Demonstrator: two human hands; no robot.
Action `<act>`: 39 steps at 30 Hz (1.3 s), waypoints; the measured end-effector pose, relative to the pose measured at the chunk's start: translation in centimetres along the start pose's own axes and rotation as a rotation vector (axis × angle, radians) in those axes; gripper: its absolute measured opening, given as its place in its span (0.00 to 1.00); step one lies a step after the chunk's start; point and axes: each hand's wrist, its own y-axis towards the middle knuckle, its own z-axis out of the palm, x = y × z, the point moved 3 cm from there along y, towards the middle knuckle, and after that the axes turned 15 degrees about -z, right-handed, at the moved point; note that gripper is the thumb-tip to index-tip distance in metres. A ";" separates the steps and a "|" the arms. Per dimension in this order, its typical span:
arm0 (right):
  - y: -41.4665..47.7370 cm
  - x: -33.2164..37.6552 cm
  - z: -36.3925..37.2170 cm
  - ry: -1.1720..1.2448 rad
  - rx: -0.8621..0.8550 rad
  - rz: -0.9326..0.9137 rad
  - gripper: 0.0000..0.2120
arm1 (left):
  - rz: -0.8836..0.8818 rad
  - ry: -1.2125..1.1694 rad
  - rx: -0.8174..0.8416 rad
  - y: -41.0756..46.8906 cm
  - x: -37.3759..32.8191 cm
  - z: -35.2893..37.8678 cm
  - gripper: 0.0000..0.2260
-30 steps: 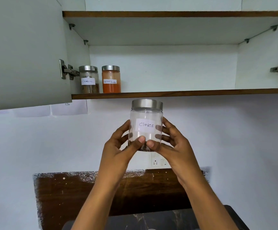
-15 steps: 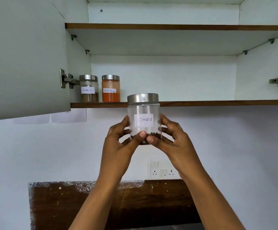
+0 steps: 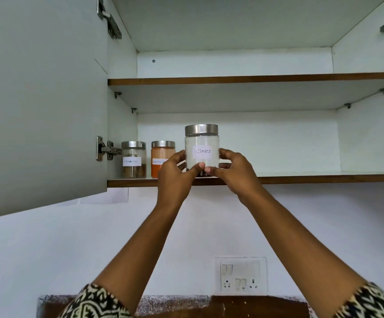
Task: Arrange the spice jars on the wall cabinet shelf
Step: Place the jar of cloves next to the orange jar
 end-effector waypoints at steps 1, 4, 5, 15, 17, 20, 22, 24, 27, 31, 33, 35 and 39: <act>0.8 -0.3 0.2 0.001 0.016 0.018 0.28 | -0.006 0.028 -0.007 0.7 0.0 0.1 0.23; 2.3 -1.2 0.7 0.025 0.050 0.065 0.25 | -0.041 0.109 -0.030 2.4 0.0 0.3 0.22; 2.7 -1.6 0.9 0.027 0.058 0.081 0.24 | -0.055 0.135 -0.031 3.0 0.2 0.3 0.22; 5.1 -4.8 3.7 -0.101 0.167 0.161 0.18 | -0.194 0.373 0.009 6.9 2.9 1.6 0.18; 5.5 -5.0 3.9 -0.133 0.197 0.169 0.16 | -0.207 0.426 0.020 7.2 3.1 1.8 0.17; 6.1 -5.4 3.3 -0.157 0.146 0.196 0.07 | -0.237 0.394 0.064 7.2 2.8 1.6 0.14; 6.3 -5.7 3.1 -0.166 0.131 0.186 0.13 | -0.233 0.337 0.072 6.9 2.9 1.2 0.07; 6.3 -5.8 3.1 -0.199 0.165 0.179 0.19 | -0.235 0.303 0.092 6.5 3.0 0.9 0.04; 6.6 -5.8 3.5 -0.250 0.225 0.163 0.20 | -0.252 0.286 0.155 6.6 3.0 1.1 0.14; 7.3 -5.9 3.9 -0.286 0.279 0.181 0.22 | -0.303 0.289 0.171 7.5 2.9 1.0 0.18; 7.6 -6.1 4.1 -0.301 0.303 0.194 0.22 | -0.329 0.302 0.196 8.0 2.9 0.9 0.14; 8.1 -6.3 4.1 -0.313 0.312 0.194 0.21 | -0.354 0.321 0.198 8.5 2.9 0.8 0.13; 8.7 -6.4 4.5 -0.355 0.352 0.189 0.22 | -0.390 0.313 0.195 9.8 3.3 0.8 0.08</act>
